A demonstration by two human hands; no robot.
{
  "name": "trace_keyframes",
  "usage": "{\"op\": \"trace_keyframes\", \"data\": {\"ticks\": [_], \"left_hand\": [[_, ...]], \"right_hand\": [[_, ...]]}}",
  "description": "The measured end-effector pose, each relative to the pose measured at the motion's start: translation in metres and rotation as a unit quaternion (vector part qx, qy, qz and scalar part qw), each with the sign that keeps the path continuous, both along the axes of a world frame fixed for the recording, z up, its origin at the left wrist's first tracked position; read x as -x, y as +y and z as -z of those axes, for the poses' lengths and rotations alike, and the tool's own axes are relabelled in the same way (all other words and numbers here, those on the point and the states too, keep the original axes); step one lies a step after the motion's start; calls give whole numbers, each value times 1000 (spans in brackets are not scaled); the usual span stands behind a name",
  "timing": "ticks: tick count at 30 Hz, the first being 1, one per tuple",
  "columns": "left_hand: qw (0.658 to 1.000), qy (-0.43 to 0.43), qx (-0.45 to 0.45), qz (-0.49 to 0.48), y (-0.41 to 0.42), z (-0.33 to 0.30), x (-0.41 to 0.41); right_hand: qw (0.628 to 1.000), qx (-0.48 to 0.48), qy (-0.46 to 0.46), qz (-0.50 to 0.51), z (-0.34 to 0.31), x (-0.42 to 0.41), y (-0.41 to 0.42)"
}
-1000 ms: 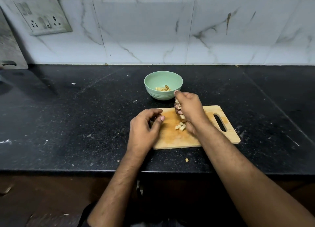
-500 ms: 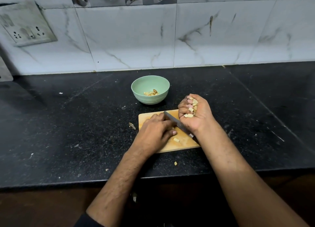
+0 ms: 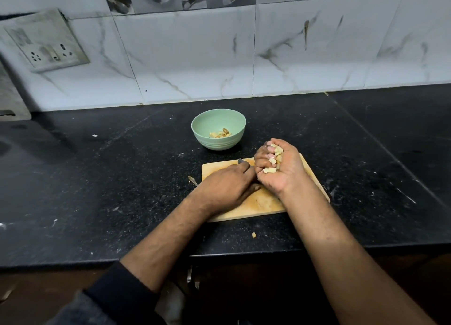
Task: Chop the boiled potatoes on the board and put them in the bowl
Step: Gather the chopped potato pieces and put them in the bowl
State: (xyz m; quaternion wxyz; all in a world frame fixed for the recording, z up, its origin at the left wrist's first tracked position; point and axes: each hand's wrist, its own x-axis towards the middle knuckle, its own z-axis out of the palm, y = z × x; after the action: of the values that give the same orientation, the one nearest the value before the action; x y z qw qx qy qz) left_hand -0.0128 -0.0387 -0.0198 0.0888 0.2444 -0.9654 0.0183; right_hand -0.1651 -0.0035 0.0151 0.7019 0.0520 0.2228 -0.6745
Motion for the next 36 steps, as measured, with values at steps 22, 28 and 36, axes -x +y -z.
{"op": "trace_keyframes", "data": {"ticks": [22,28,36], "left_hand": [[216,608,-757,-99,-17,-15,-34],[191,607,-763,-111,-9,-19,-28],[230,635,-721,-152,-18,-30,-14]], "right_hand": [[1000,-4,-19,-15,3,-6,7],[999,-9,-46,-5,5,-18,-1],[1000,-13,-15,-2,1,-36,-20]]}}
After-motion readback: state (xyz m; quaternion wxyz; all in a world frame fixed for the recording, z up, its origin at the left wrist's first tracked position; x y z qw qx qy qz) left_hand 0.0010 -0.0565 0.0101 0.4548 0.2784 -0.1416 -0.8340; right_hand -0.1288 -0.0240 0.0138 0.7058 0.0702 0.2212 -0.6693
